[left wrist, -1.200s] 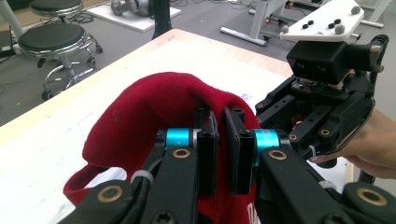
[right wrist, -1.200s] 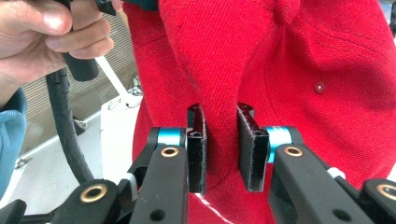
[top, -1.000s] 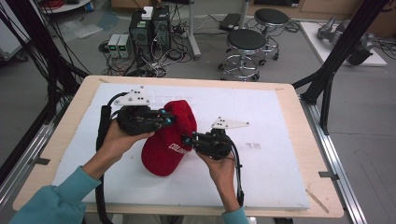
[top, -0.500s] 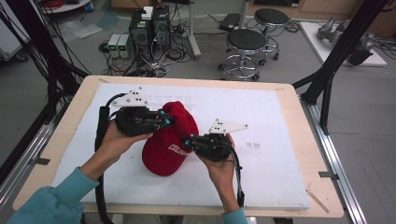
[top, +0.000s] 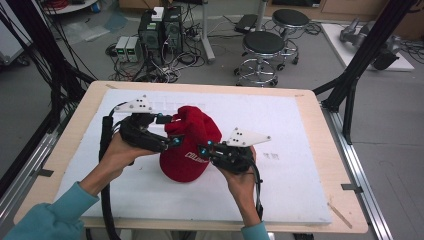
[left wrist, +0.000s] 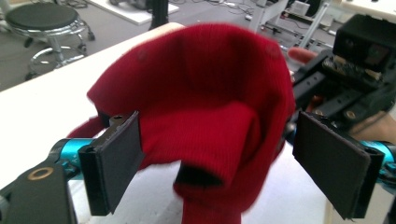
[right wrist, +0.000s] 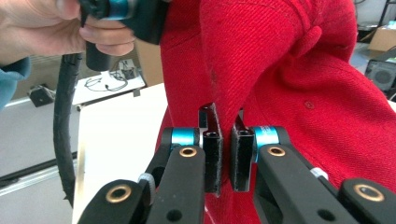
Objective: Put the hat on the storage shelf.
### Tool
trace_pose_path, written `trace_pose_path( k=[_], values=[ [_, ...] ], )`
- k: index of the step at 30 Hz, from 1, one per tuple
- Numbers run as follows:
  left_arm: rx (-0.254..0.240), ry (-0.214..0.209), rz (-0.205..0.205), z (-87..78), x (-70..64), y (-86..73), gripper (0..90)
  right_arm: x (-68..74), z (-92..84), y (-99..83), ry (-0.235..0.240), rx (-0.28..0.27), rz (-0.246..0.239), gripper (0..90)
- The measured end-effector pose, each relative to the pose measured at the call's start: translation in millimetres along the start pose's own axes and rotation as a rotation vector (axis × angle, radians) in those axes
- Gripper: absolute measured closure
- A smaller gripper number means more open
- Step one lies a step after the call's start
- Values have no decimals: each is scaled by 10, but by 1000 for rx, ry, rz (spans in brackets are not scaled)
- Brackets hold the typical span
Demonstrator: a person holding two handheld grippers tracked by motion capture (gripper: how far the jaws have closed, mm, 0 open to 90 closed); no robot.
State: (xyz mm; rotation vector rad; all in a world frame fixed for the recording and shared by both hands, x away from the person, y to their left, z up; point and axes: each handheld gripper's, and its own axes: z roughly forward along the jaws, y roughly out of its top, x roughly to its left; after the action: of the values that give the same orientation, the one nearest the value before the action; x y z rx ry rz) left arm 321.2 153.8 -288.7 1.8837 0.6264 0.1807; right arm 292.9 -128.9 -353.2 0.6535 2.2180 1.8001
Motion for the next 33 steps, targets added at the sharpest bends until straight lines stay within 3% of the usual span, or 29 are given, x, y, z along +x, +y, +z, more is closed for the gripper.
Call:
trace_pose_path(
  k=[5, 7, 16, 22, 26, 29, 33],
  values=[
    [44, -5, -6, -70, 46, -111, 163, 11, -48, 38, -19, 0, -50, 864],
    [36, -5, 8, -95, 47, -178, 165, 6, -64, 56, -14, -8, -54, 864],
    [46, -18, -6, -140, 53, -461, 210, 22, -94, 121, 0, -22, -76, 864],
    [52, -76, -17, -103, 67, -640, 253, 41, -108, 168, 25, -38, -94, 864],
    [66, -92, -24, -67, 62, -692, 259, 48, -111, 191, 37, -48, -98, 863],
    [58, -114, -18, -60, 51, -697, 329, 52, -110, 197, 40, -55, -102, 863],
    [58, -148, 3, -57, 43, -704, 501, 62, -102, 205, 51, -55, -106, 863]
  ],
)
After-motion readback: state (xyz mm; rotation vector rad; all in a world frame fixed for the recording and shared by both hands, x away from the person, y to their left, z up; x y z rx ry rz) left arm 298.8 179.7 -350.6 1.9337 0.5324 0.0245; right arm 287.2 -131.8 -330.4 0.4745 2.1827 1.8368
